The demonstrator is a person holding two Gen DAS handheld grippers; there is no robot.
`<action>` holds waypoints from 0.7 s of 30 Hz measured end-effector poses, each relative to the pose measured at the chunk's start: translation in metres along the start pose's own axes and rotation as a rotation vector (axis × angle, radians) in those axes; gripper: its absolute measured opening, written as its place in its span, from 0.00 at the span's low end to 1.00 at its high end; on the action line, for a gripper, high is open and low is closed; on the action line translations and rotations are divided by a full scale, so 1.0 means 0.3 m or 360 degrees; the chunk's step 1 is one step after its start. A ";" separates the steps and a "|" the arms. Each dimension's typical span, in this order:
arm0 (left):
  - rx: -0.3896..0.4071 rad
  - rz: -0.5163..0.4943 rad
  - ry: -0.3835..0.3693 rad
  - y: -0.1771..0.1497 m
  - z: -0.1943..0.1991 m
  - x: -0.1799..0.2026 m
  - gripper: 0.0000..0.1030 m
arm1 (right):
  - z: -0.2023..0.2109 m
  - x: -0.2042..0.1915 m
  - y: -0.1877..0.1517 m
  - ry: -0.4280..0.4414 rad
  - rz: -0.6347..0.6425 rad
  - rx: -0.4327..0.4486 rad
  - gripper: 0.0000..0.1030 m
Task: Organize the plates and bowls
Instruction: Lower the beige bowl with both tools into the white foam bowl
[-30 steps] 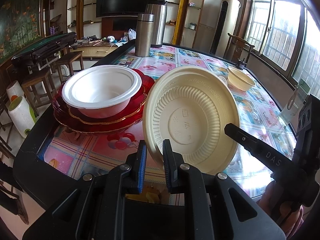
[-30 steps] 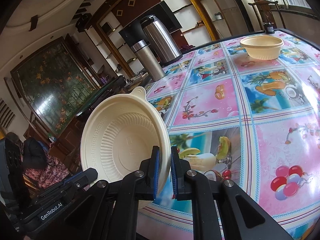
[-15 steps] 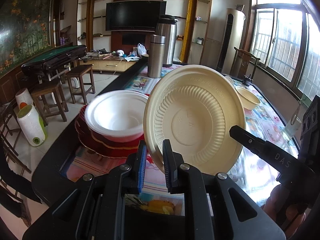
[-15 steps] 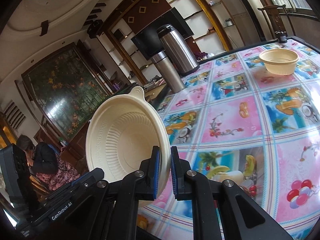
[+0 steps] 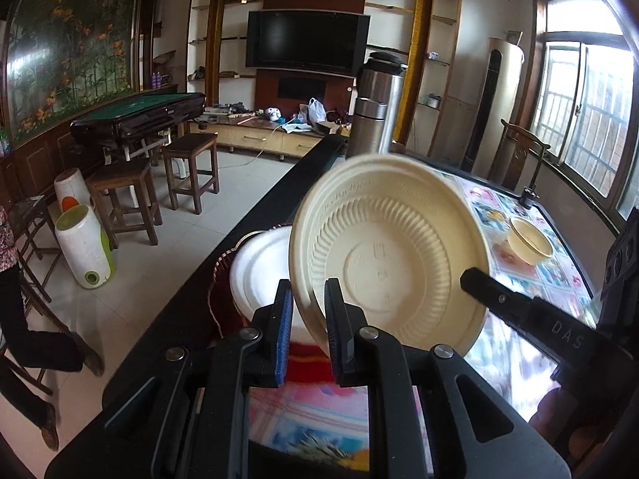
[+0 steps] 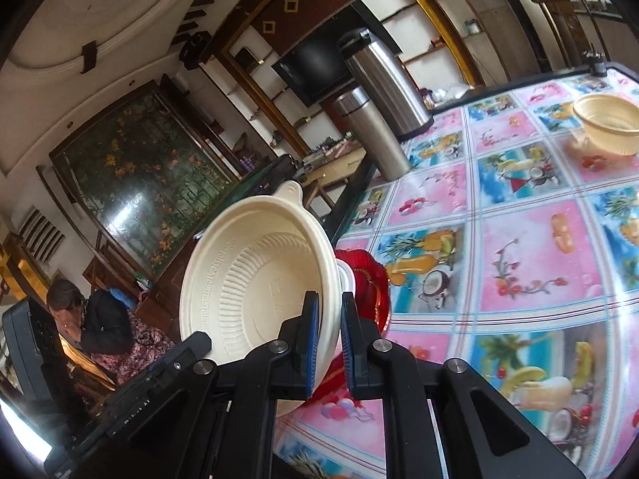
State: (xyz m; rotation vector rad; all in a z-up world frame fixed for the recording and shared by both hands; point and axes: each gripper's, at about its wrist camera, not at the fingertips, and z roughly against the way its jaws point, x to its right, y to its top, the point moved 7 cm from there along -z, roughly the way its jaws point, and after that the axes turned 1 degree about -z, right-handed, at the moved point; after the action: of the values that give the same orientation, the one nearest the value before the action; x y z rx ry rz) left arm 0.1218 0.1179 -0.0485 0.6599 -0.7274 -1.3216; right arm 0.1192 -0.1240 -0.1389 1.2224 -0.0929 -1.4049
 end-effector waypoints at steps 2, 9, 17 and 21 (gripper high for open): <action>-0.0064 0.0030 -0.0020 0.038 -0.053 -0.038 0.13 | -0.053 -0.006 0.014 -0.0026 -0.0031 -0.0031 0.11; -0.0227 0.0127 -0.0022 0.012 -0.163 -0.114 0.13 | -0.183 -0.004 -0.016 -0.0090 -0.0102 -0.0126 0.15; -0.0227 0.0275 0.0051 -0.058 -0.194 -0.213 0.14 | -0.209 -0.011 -0.051 -0.0132 0.0014 -0.0085 0.47; -0.0092 0.0370 0.0133 -0.059 -0.141 -0.275 0.14 | -0.118 0.069 0.006 -0.0145 -0.0006 0.0084 0.55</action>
State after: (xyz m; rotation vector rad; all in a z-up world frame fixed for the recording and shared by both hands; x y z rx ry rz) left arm 0.1363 0.1979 -0.0961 0.5630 -0.6738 -1.0917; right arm 0.1501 -0.1197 -0.1656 1.2024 -0.1919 -1.4695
